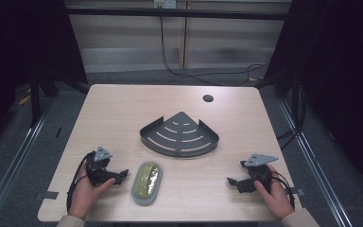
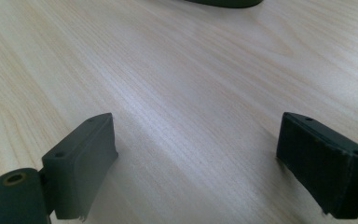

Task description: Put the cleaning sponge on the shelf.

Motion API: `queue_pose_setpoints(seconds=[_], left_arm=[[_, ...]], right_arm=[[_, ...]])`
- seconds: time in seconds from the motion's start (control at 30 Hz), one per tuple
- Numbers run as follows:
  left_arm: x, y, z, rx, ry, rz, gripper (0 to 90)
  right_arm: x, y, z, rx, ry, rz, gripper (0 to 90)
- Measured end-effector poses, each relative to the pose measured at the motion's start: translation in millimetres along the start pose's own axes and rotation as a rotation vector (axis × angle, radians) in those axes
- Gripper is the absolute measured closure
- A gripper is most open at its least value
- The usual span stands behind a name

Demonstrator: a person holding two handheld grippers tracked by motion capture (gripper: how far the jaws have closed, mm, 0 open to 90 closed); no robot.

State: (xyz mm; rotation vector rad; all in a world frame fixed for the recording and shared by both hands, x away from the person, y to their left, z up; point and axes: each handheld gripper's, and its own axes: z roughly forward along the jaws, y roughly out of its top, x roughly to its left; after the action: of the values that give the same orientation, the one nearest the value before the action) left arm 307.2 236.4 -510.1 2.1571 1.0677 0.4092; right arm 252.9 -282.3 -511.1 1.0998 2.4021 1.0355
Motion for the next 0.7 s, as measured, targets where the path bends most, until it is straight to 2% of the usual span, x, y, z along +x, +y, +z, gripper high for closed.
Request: queue_pose_setpoints(seconds=[0.1, 0.2, 0.23, 0.27, 0.33, 0.4, 0.43, 0.47, 0.5, 0.67, 0.7], left_arm=[[0.3, 0.5, -0.2, 0.005, 0.002, 0.004, 0.0], [-1.1, 4.6, -1.6, 0.053, 0.01, -0.016, 0.1], [-1.1, 4.6, -1.6, 0.053, 0.01, -0.016, 0.8], [-0.8, 6.6, -3.0, 0.078, 0.017, -0.011, 2.4], [-1.8, 10.8, -5.9, 0.124, 0.024, -0.027, 4.6], [-2.7, 16.2, -10.2, 0.175, 0.025, -0.027, 13.1], [-3.1, 18.7, -11.6, 0.209, 0.011, -0.019, 17.6], [-4.2, 23.1, -13.3, 0.273, 0.003, -0.014, 19.2], [-4.2, 23.1, -13.3, 0.273, 0.003, -0.014, 20.2], [-8.7, 39.0, -18.6, 0.404, -0.05, -0.029, 24.8], [-9.6, 42.3, -19.8, 0.416, -0.062, -0.036, 25.7]], right_arm=[[0.0, 0.0, 0.0, 0.0, 0.0, 0.0, 11.1], [0.0, 0.0, 0.0, 0.0, 0.0, 0.0, 11.1], [0.0, 0.0, 0.0, 0.0, 0.0, 0.0, 11.1], [0.0, 0.0, 0.0, 0.0, 0.0, 0.0, 11.1], [0.0, 0.0, 0.0, 0.0, 0.0, 0.0, 11.1], [0.0, 0.0, 0.0, 0.0, 0.0, 0.0, 11.1], [0.0, 0.0, 0.0, 0.0, 0.0, 0.0, 11.1], [0.0, 0.0, 0.0, 0.0, 0.0, 0.0, 11.1], [0.0, 0.0, 0.0, 0.0, 0.0, 0.0, 11.1], [0.0, 0.0, 0.0, 0.0, 0.0, 0.0, 11.1], [0.0, 0.0, 0.0, -0.001, -0.001, 0.0, 11.1]])
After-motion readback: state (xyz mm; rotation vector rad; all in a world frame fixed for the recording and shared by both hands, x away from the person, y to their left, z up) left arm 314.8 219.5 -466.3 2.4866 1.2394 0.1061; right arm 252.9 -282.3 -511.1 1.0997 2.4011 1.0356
